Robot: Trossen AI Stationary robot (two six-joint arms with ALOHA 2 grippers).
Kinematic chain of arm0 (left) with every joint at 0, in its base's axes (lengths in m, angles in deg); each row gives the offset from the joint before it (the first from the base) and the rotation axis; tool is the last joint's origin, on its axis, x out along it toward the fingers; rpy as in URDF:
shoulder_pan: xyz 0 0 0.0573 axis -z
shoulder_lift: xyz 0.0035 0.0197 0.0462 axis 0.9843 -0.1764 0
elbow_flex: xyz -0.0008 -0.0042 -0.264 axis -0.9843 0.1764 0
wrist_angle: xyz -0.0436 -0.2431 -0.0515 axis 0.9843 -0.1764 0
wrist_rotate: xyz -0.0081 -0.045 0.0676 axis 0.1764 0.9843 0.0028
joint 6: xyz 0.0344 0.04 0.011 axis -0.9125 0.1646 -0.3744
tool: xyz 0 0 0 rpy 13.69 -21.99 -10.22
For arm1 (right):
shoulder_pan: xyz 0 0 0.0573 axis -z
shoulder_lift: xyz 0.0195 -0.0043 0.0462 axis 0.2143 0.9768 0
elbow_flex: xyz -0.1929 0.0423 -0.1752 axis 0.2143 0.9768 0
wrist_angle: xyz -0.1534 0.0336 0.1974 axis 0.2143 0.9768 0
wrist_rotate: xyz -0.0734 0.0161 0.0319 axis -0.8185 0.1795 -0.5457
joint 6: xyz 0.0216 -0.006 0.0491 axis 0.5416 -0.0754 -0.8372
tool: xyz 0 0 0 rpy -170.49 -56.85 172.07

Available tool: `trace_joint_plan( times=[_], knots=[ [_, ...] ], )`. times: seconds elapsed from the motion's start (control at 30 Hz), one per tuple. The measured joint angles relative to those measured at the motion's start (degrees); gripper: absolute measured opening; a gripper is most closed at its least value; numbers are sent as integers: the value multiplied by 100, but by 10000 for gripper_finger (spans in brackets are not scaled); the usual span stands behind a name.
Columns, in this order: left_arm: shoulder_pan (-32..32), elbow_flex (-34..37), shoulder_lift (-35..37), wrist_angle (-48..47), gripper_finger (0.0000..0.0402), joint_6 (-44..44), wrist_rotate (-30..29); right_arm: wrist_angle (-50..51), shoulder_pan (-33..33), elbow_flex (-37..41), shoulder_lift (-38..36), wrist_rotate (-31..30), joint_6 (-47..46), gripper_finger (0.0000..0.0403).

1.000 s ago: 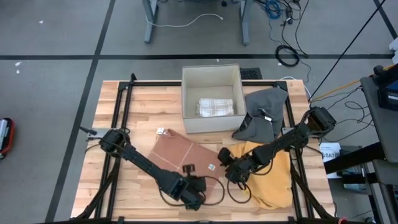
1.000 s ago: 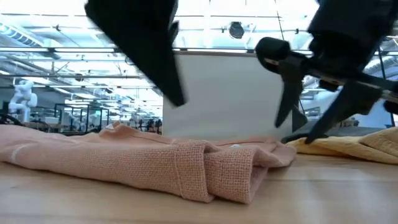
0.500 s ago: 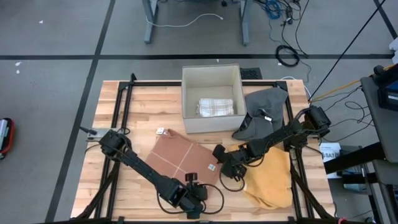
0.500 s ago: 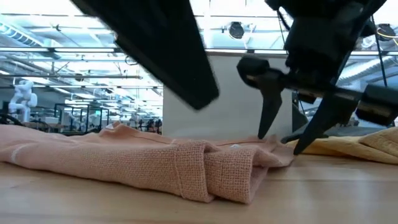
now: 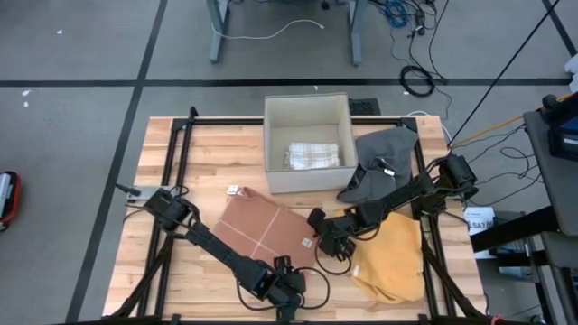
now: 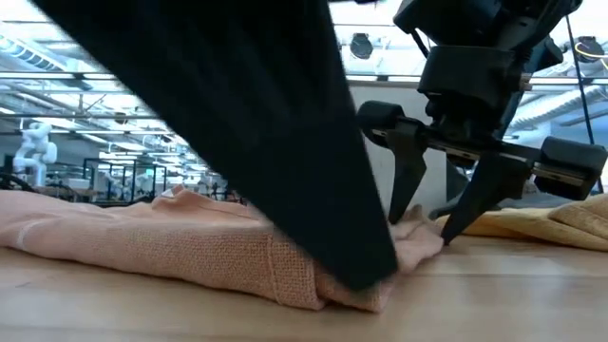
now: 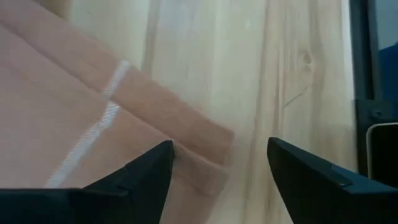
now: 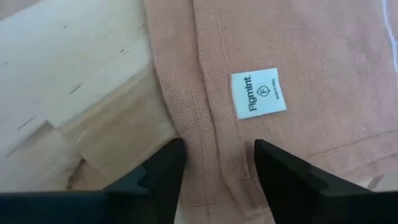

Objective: Fold towel
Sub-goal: Fold the light brown towel

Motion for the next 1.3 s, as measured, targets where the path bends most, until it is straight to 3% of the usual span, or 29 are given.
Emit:
trace_joint_plan(
  times=[0.2,0.37,0.57,0.7,0.77,1.03,1.3],
  knots=[
    [-7,-33,-205,-11,268,-230,-109,-86,-2,7,17,4,-138,142],
    [-22,-24,-221,-142,251,-198,-555,-76,3,9,26,5,-155,88],
    [-83,-22,-287,-346,143,-144,-570,-74,12,9,28,-28,-157,10],
    [-61,-17,-287,-301,46,-669,-341,28,11,6,26,-41,-231,8],
    [-23,-17,-263,-289,17,-947,-277,137,13,0,7,-39,-281,5],
    [150,-609,-333,-604,10,-1466,-279,919,-69,17,-603,629,-694,2],
    [394,-1307,-313,-992,9,-1493,-807,1451,-316,13,-1670,1083,-1076,1]
  ],
)
